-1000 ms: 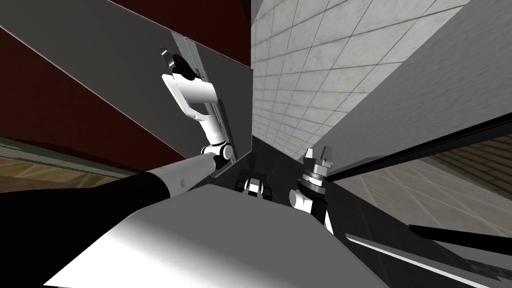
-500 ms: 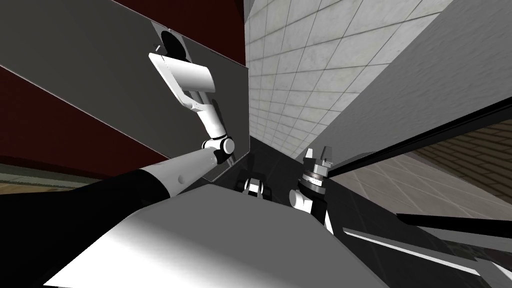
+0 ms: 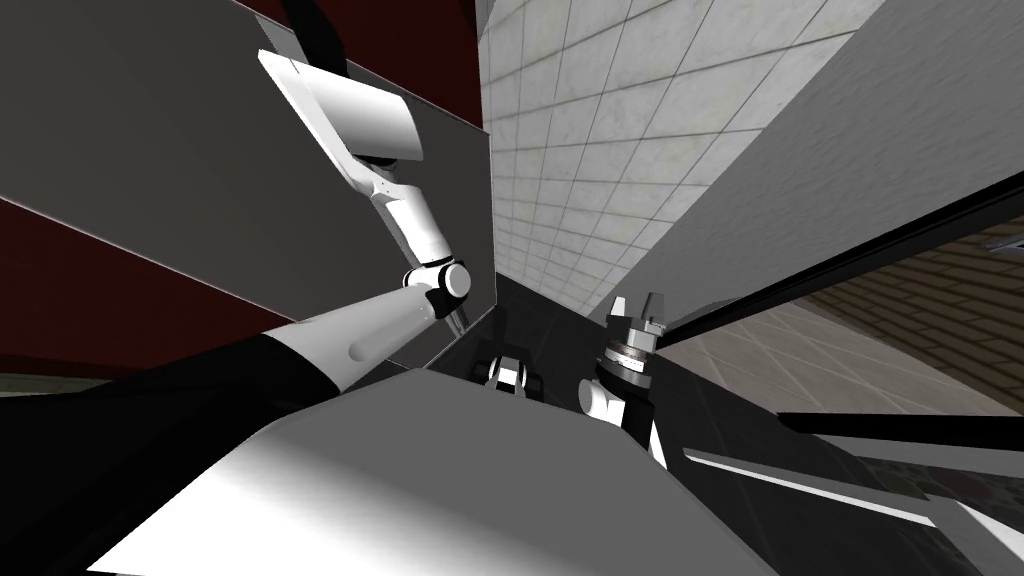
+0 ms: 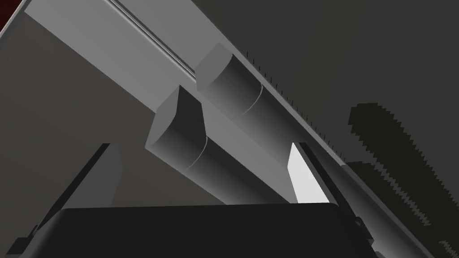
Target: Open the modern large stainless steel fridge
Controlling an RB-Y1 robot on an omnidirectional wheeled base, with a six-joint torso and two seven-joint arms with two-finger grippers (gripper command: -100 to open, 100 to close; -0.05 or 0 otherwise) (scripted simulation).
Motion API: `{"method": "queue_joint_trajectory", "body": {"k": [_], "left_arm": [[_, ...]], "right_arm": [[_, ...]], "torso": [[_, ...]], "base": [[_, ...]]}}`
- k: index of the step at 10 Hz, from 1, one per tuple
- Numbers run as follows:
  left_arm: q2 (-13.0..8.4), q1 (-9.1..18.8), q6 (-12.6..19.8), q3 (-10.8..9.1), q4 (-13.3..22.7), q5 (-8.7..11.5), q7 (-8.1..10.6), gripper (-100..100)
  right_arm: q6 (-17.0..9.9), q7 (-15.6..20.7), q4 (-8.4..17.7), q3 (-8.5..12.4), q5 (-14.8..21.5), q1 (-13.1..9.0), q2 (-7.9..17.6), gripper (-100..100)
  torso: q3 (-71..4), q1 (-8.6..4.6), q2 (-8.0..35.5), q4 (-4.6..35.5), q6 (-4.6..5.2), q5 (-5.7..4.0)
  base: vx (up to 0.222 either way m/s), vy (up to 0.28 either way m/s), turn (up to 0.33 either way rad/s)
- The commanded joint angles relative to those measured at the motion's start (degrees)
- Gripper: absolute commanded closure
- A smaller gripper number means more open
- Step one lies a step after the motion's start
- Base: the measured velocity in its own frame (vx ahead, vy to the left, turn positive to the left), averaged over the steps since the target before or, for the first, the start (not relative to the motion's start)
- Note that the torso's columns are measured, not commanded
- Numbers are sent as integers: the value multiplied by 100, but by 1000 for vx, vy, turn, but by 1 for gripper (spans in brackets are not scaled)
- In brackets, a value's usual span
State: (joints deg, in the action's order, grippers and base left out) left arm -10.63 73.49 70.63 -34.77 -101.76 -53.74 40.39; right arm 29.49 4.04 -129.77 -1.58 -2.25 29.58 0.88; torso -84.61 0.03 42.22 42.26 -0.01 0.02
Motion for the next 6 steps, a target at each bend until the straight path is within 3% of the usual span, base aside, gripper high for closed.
{"method": "queue_joint_trajectory", "body": {"k": [1, 2, 4, 5, 6], "left_arm": [[-41, 294, 307, -102, 207, -152, 95, -100], [-67, 419, 437, -149, 302, -214, 131, -100], [-59, 367, 367, -116, 245, -193, 118, -100], [-61, 369, 361, -111, 240, -193, 117, 100], [-178, 344, 391, -90, 159, -476, 140, 100]], "right_arm": [[0, 0, 0, 0, 0, 0, 0, 0], [0, 0, 0, 0, 0, -1, 0, 0], [0, 0, 0, 0, 0, 0, 0, 0], [0, 0, 0, 0, 0, -1, -1, 0], [0, 0, 0, 0, 0, -1, -1, 0]], "torso": [[1, -4, 2, 0, 1, -1], [-6, 4, -3, -5, 7, 2], [-12, 10, -15, -13, 5, 10], [-9, 9, -10, -11, 4, 9], [-7, 7, -15, -21, 11, 15]], "base": [[44, 28, -54], [48, 37, -74], [11, 10, -6], [1, 4, 17], [123, -206, 52]]}}
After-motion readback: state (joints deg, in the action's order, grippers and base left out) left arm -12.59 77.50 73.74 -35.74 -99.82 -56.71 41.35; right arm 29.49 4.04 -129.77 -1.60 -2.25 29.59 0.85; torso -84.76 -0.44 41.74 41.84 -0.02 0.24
